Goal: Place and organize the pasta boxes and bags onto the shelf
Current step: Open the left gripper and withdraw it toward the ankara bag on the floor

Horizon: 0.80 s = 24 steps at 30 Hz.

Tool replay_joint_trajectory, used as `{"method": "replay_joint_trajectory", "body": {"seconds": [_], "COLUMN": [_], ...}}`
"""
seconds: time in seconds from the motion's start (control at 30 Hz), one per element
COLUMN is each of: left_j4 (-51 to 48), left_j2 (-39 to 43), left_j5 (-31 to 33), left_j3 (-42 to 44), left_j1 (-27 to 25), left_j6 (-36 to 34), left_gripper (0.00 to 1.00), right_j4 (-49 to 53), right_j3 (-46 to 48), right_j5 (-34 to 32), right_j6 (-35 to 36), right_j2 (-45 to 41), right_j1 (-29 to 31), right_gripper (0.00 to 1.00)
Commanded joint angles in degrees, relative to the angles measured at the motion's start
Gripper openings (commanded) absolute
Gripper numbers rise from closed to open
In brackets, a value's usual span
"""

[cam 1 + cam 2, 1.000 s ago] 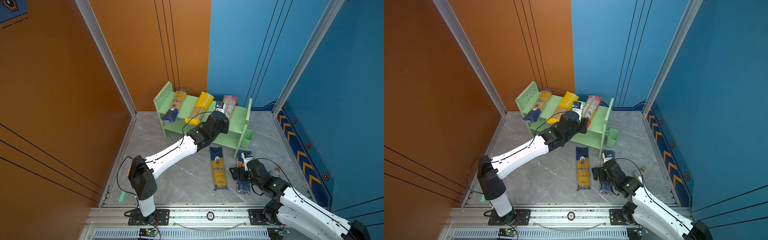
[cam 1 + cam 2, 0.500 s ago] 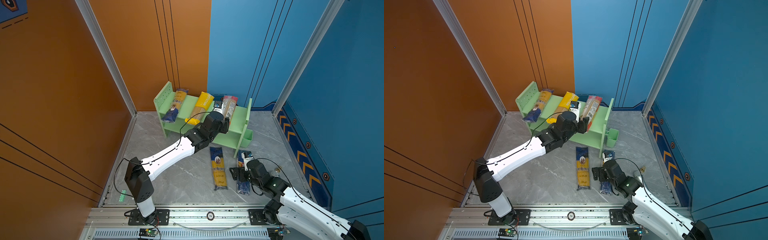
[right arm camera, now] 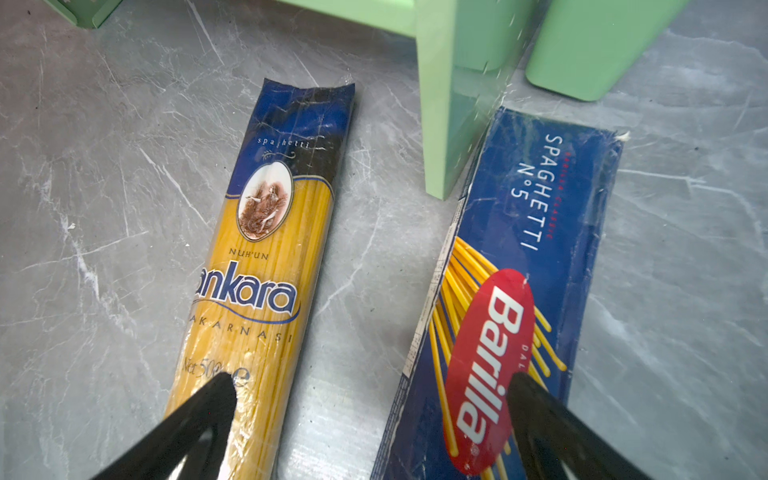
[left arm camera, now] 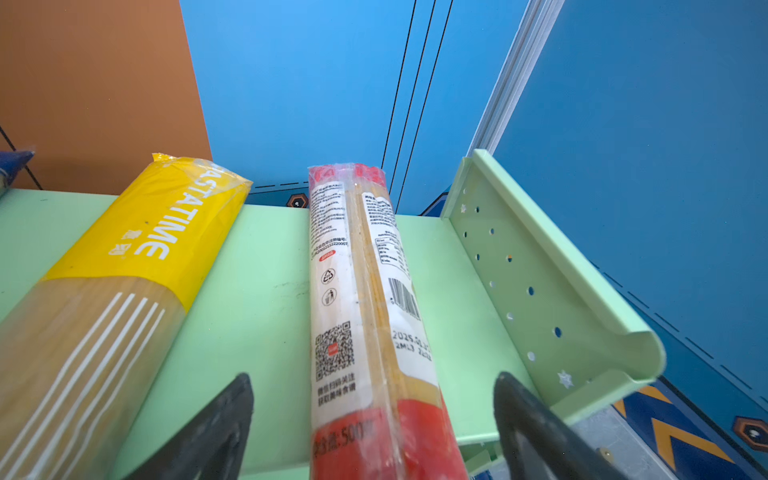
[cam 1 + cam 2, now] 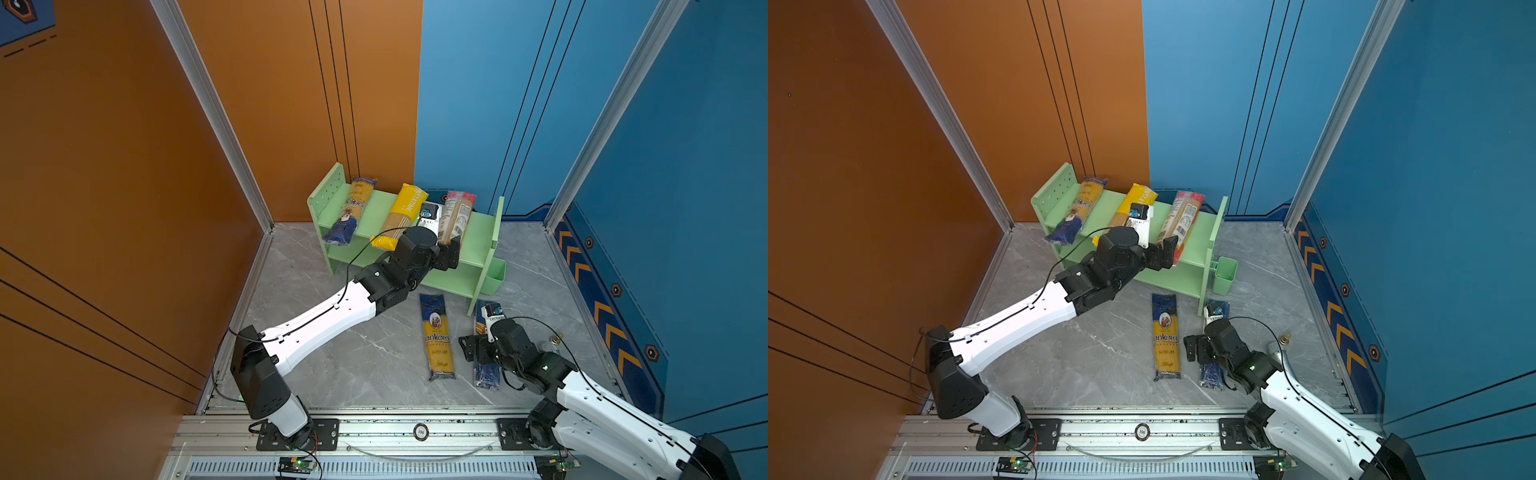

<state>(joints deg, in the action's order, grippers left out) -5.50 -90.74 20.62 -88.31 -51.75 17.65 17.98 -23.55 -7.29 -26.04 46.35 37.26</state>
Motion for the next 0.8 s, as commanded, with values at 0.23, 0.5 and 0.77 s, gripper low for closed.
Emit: {"method": "replay_joint_trajectory", "body": {"seconds": [0.23, 0.5, 0.77], "left_j4": [5.3, 6.9, 7.0], "left_j2": [13.8, 23.5, 29.4], "left_j5": [0.0, 1.4, 5.3], "left_j3": [13.0, 26.1, 40.7], "left_j1": [-5.2, -8.6, -9.7], "left_j6": [-1.8, -1.6, 3.1], "left_gripper": [0.98, 0.98, 0.98], "right_j4": [0.8, 0.1, -0.5], "right_j3": [-1.9, -2.5, -3.1], "right_j5": [-1.7, -4.0, -8.8], "right_j6": [-0.5, -2.1, -4.3], "right_j2": [3.3, 7.3, 12.5], "right_j1": [-0.5, -0.2, 1.6], "right_gripper": [1.00, 1.00, 1.00]}}
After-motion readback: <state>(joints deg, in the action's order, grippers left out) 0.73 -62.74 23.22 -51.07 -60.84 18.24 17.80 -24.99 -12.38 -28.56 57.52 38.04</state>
